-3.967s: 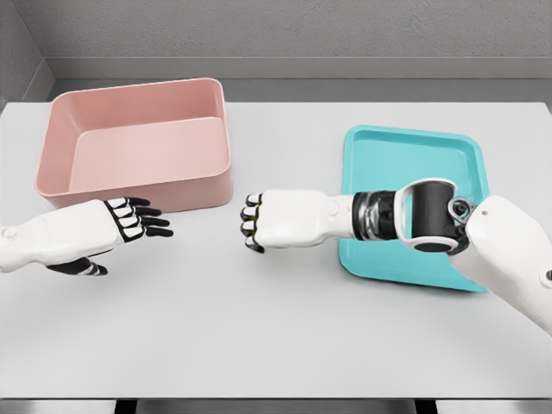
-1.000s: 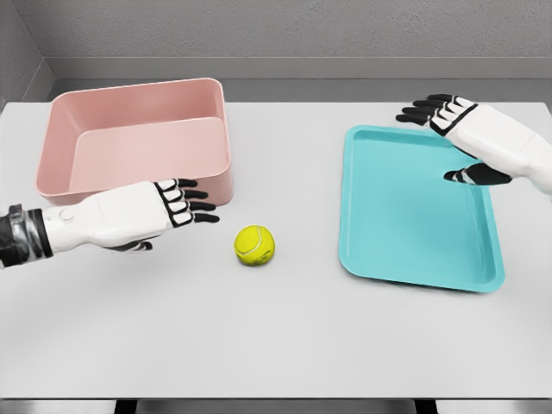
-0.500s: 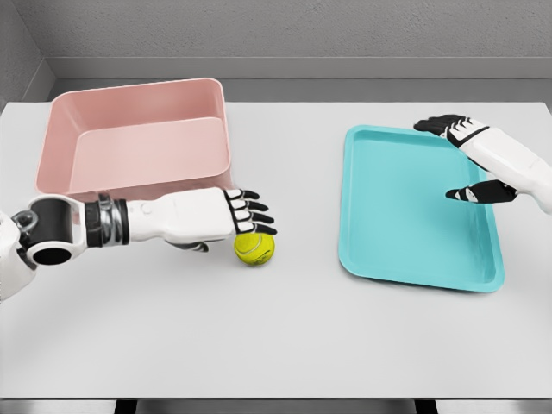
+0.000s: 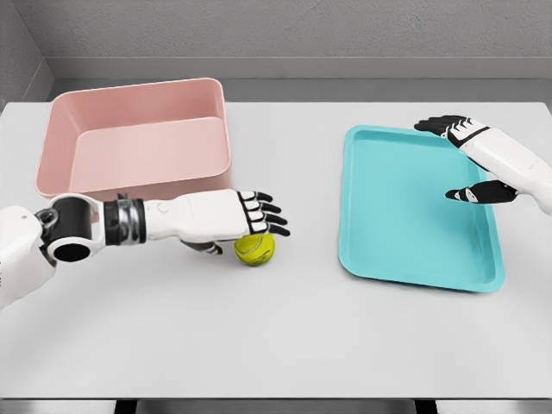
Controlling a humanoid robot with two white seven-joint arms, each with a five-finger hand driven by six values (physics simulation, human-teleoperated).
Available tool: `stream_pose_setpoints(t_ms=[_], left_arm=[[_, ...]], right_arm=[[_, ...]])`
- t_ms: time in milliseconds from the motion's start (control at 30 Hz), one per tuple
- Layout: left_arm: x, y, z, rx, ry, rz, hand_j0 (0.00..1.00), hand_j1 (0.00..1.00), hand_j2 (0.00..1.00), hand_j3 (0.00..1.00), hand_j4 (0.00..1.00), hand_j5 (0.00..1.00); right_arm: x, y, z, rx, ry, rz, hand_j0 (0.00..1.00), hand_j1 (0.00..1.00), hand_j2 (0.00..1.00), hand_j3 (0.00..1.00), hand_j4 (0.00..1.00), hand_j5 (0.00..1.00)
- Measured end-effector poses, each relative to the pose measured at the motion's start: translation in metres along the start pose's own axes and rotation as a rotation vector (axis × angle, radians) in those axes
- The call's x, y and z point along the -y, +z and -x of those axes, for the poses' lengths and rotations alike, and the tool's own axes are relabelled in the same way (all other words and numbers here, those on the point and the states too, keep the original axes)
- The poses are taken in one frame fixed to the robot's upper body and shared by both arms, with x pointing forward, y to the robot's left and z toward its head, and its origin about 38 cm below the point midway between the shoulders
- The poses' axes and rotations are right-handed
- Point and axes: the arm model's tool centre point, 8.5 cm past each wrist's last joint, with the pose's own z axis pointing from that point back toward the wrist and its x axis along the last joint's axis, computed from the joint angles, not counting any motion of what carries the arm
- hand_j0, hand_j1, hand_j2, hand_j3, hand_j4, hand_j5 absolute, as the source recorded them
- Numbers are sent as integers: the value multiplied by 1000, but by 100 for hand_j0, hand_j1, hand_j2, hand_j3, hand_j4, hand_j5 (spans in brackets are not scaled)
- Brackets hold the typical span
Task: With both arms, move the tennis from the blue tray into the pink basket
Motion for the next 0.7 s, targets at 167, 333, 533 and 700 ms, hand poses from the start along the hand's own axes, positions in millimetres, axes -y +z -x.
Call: stream_pose_setpoints(t_ms=[167, 333, 533, 700], left_arm=[[5, -5, 0, 3, 11, 9, 100, 100, 100, 100, 100, 100], [6, -8, 0, 5, 15, 8, 100, 100, 100, 100, 100, 100], [8, -14, -2, 13, 20, 6, 99, 99, 99, 99, 99, 99], [11, -16, -5, 24, 23, 18, 85, 85, 85, 85, 85, 85]], right_arm=[[-1, 1, 0, -2, -1, -2, 100, 100, 100, 100, 100, 100], [0, 1, 1, -2, -2, -1, 100, 100, 100, 100, 100, 100], [-1, 7, 3, -16, -6, 5, 100, 100, 100, 100, 100, 100], [1, 8, 3, -17, -3, 10, 100, 100, 100, 100, 100, 100]])
